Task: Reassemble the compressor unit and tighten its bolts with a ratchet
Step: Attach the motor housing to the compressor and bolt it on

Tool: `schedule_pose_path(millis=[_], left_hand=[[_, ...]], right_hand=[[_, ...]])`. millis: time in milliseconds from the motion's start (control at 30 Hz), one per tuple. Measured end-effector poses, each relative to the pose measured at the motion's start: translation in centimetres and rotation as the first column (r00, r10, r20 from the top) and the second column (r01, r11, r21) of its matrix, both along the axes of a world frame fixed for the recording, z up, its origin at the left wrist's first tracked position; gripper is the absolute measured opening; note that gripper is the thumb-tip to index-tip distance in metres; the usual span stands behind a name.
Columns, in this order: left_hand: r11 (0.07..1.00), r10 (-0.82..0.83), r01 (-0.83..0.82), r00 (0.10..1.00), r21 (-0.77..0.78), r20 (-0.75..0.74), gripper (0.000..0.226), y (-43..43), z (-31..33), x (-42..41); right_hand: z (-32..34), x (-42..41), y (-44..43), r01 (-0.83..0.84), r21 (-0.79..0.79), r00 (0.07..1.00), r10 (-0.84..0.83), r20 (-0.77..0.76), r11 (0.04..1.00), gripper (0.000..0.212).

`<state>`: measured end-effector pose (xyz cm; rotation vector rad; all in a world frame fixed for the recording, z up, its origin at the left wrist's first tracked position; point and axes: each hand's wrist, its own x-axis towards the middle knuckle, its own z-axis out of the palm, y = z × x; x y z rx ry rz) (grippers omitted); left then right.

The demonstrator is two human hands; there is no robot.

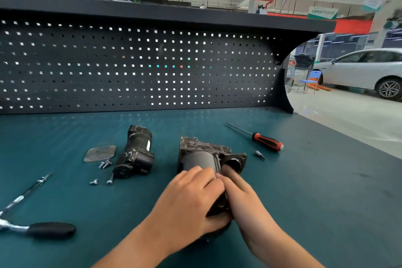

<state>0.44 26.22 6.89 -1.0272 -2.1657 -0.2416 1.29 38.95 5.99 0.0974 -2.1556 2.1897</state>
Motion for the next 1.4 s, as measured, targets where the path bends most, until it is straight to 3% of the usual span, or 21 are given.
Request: schedule_pose_path(millis=[67,167,333,433,500,567,633,700,767,833,967,1033,1167,1267,1400], left_hand=[[0.999,-0.011,0.009,0.999,0.051,0.048,0.031,-0.1,-0.5,0.1],[0.995,0.016,-0.028,0.993,0.100,0.118,0.033,-0.5,-0.8,-0.3],[0.973,0.162,-0.194,0.961,0.128,0.226,0.031,-0.9,-0.3,-2.8],[0.963,0.108,-0.183,0.935,0.199,0.337,0.034,-2.6,-0.3,-4.7],[0.922,0.041,-0.203,0.898,0.330,0.438,0.035,-5.1,0.1,-5.9],[0.827,0.105,-0.350,0.865,0.440,0.490,0.046,-7.8,0.3,-7.0],[0.776,0.222,-0.530,0.738,0.343,0.637,0.072,-9.5,0.3,-8.4],[0.803,0.247,-0.561,0.618,0.198,0.746,0.081,-10.1,0.2,-9.8],[0.783,0.212,-0.568,0.629,0.256,0.748,0.070,-10.8,0.0,-10.9],[0.690,0.242,-0.643,0.637,0.331,0.732,0.063,-11.9,-0.3,-11.7],[0.680,0.482,-0.733,0.474,0.027,0.737,0.081,-12.2,-2.5,-12.6],[0.701,0.447,-0.708,0.527,0.083,0.722,0.087,-12.0,-3.1,-13.1],[0.700,0.286,-0.649,0.637,0.298,0.715,0.073,-12.5,-3.4,-13.9],[0.548,0.111,-0.644,0.689,0.534,0.716,0.055,-13.3,-2.7,-14.2],[0.174,-0.295,-0.652,0.681,0.738,0.671,0.034,-14.2,-1.0,-13.5]], right_hand=[[-0.6,0.1,-0.3,-0.067,-0.075,0.995,0.073,0.071,0.995,0.012],[-0.6,-1.0,-1.3,-0.033,-0.083,0.996,0.040,0.080,0.996,0.014],[0.3,-4.9,-3.2,0.047,-0.043,0.996,-0.044,0.076,0.998,0.023],[0.6,-7.5,-4.4,0.062,-0.005,0.996,-0.061,0.067,0.998,0.026],[0.4,-8.5,-5.0,0.052,-0.001,0.996,-0.051,0.077,0.999,0.030],[-0.1,-9.1,-5.0,0.034,-0.010,0.995,-0.033,0.092,0.999,0.033],[-0.5,-9.1,-4.6,0.021,-0.002,0.996,-0.021,0.085,1.000,0.025],[-0.8,-8.9,-4.1,0.022,0.012,0.996,-0.023,0.088,1.000,0.025],[-1.1,-8.8,-3.6,0.011,0.030,0.994,-0.014,0.112,0.999,0.030],[-1.3,-8.8,-3.4,-0.001,0.025,0.987,-0.003,0.159,1.000,0.032],[-1.4,-8.9,-3.5,0.020,0.055,0.990,-0.028,0.140,0.998,0.024],[-1.3,-8.9,-3.4,0.026,0.068,0.992,-0.034,0.120,0.997,0.017],[-1.4,-9.0,-3.3,0.014,0.059,0.992,-0.021,0.126,0.998,0.017],[-1.4,-9.2,-3.4,0.016,0.061,0.991,-0.024,0.130,0.998,0.020],[-1.4,-9.3,-3.4,0.018,0.061,0.991,-0.026,0.133,0.998,0.020]])
